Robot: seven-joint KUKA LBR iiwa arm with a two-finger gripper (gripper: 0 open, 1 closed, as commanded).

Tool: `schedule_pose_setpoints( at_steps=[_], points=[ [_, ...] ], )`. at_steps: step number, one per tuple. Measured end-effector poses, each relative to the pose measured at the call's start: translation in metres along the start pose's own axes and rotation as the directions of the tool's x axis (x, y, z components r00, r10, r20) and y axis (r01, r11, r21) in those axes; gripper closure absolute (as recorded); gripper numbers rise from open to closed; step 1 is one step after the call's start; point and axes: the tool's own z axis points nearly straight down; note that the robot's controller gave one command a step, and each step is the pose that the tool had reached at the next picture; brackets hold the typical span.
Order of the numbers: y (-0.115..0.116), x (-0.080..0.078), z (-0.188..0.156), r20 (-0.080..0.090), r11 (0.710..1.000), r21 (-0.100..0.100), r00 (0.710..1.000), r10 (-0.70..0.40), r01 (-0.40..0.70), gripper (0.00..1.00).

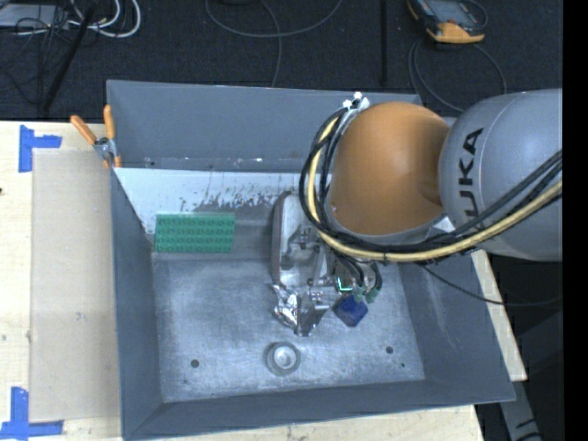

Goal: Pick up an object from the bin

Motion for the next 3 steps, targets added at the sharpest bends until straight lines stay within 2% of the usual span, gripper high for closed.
schedule_pose_setpoints(
  at_steps=[1, 2, 3],
  points=[
    [-0.051, 0.015, 0.122, -0.001, 1.0, 0.001, 1.0, 0.002, -0.002, 0.0],
    [-0.071, -0.05, 0.15, 0.017, 0.999, -0.002, 0.998, 0.053, -0.053, 0.0],
    [-0.071, -0.049, 0.148, 0.015, 0.998, -0.003, 0.998, 0.055, -0.055, 1.0]
  ],
)
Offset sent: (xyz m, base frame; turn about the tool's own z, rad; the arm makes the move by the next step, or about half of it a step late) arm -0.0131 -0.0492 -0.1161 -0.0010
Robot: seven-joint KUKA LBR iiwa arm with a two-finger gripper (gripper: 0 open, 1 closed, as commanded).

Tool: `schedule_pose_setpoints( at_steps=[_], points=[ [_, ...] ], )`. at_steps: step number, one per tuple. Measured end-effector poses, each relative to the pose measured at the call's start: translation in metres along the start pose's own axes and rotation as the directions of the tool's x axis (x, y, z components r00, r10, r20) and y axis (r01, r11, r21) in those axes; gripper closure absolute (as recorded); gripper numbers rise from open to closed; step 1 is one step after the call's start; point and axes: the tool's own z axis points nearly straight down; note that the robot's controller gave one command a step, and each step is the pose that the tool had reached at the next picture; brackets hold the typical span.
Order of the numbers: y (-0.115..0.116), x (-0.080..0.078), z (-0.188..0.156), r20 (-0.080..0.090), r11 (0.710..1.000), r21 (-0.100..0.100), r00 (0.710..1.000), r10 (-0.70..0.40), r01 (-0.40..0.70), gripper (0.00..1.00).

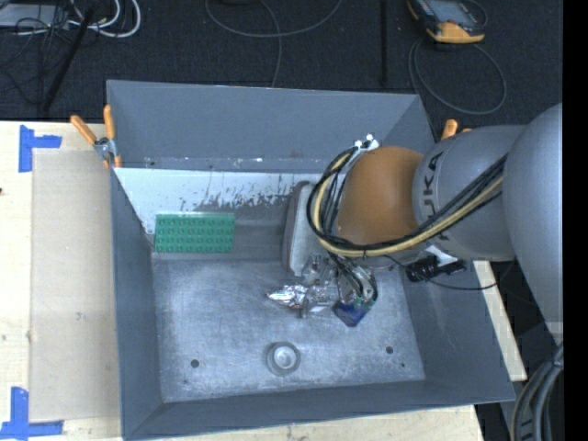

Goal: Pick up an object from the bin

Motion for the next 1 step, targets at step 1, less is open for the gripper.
schedule_pose_setpoints(
  at_steps=[1],
  points=[
    [0.0015, 0.009, -0.1355, 0.002, 1.0, 0.0, 1.0, 0.0, 0.0, 1.0]
  ],
)
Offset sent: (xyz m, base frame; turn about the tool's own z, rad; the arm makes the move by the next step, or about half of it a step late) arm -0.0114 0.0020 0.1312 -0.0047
